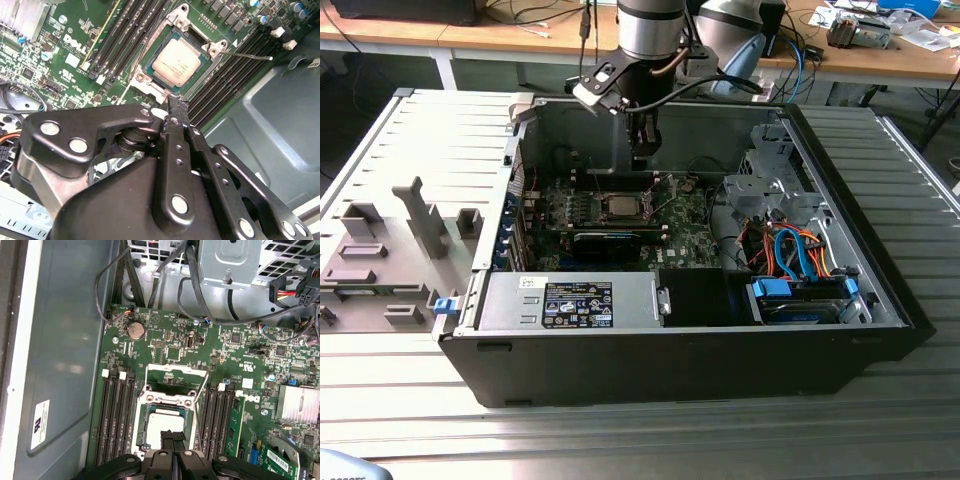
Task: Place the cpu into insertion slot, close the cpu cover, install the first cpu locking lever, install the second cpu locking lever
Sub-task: 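Close the cpu cover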
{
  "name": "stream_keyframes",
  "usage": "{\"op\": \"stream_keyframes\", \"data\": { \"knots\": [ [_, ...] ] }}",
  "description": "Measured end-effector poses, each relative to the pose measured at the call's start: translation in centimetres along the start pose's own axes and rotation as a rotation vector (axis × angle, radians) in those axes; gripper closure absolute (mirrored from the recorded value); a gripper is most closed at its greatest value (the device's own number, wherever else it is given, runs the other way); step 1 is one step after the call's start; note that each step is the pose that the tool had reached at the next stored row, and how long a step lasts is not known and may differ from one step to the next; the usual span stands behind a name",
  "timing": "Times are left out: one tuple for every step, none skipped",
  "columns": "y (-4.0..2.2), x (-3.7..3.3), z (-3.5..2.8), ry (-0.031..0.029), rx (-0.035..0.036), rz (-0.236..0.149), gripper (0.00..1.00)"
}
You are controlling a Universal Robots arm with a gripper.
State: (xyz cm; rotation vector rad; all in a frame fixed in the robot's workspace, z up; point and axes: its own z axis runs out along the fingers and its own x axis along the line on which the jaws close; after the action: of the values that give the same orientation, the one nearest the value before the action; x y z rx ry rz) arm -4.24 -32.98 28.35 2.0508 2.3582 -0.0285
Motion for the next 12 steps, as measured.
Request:
{"op": "stream_keyframes", "data": {
  "knots": [
    [0.23, -0.03, 0.01, 0.0, 0.0, 0.0, 0.89],
    [0.45, -0.06, 0.01, 0.0, 0.0, 0.0, 0.89],
    [0.69, -0.09, 0.02, 0.0, 0.0, 0.0, 0.89],
    [1.14, -0.16, 0.03, 0.0001, 0.0, 0.0, 0.89],
    [1.45, -0.2, 0.04, 0.0001, 0.0001, 0.0, 0.89],
    [1.73, -0.25, 0.06, 0.0001, 0.0001, 0.0, 0.89],
    [2.05, -0.3, 0.1, 0.0, 0.0003, 0.001, 0.89],
    [2.22, -0.35, 0.15, -0.0001, 0.0004, 0.005, 0.89],
    [2.29, -0.37, 0.18, 0.0, 0.0005, 0.008, 0.89],
    [2.43, -0.41, 0.21, 0.0, 0.0005, 0.01, 0.89],
    [2.82, -0.49, 0.24, 0.0, 0.0006, 0.01, 0.89],
    [3.09, -0.55, 0.26, 0.0001, 0.0005, 0.01, 0.89]
  ]
}}
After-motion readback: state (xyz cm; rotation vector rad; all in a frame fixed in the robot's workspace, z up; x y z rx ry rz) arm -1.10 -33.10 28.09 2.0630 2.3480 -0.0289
